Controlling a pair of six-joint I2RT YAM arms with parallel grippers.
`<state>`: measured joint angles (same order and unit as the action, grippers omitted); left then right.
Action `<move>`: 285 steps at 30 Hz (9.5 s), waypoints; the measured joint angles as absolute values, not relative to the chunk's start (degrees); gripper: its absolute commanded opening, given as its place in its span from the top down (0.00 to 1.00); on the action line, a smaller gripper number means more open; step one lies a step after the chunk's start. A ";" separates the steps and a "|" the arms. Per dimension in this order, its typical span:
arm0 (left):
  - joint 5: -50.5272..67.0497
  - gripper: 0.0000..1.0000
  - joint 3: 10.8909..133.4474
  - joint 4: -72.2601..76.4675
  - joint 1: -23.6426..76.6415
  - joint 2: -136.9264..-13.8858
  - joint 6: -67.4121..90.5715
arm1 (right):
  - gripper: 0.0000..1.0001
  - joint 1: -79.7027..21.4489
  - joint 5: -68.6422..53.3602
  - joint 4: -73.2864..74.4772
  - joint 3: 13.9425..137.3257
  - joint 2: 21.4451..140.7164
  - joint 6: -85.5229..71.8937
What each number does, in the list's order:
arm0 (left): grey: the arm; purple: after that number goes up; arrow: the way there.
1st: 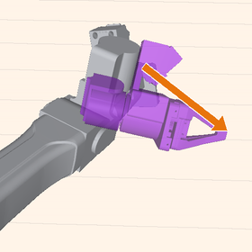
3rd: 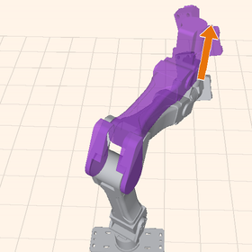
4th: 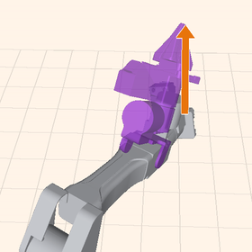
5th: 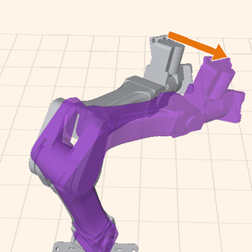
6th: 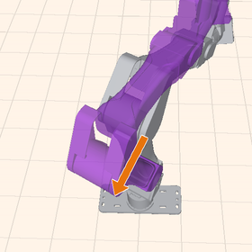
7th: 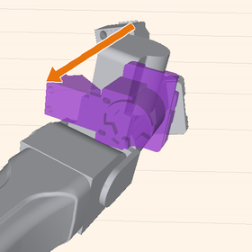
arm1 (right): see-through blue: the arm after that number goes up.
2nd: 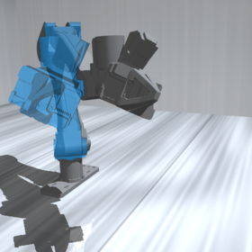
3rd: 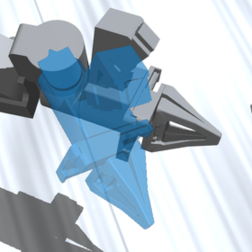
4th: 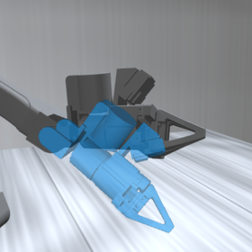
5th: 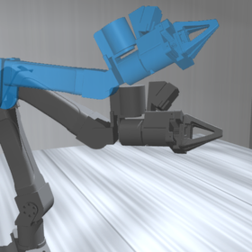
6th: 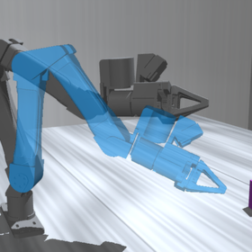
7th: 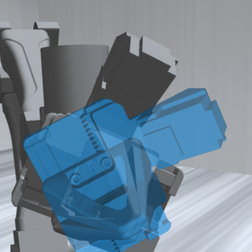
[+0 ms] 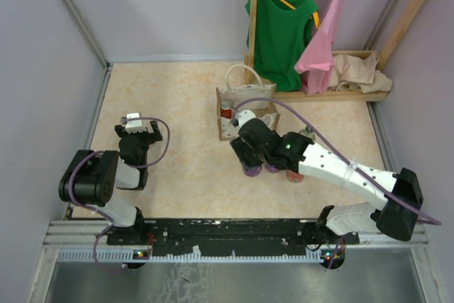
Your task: Take the beverage out of the canvas bag
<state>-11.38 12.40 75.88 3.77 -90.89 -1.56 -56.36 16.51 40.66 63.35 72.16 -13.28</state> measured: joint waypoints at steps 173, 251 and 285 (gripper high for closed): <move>-11.38 0.00 12.40 75.85 3.77 -90.89 -1.56 | 1.00 -45.93 14.28 31.31 77.10 57.98 -2.22; -11.38 0.00 12.40 75.85 3.77 -90.89 -1.56 | 0.01 -59.90 38.26 30.85 52.21 46.98 -19.16; -11.38 0.00 12.40 75.85 3.77 -90.87 -1.56 | 0.01 13.13 5.04 16.80 55.40 59.55 -19.05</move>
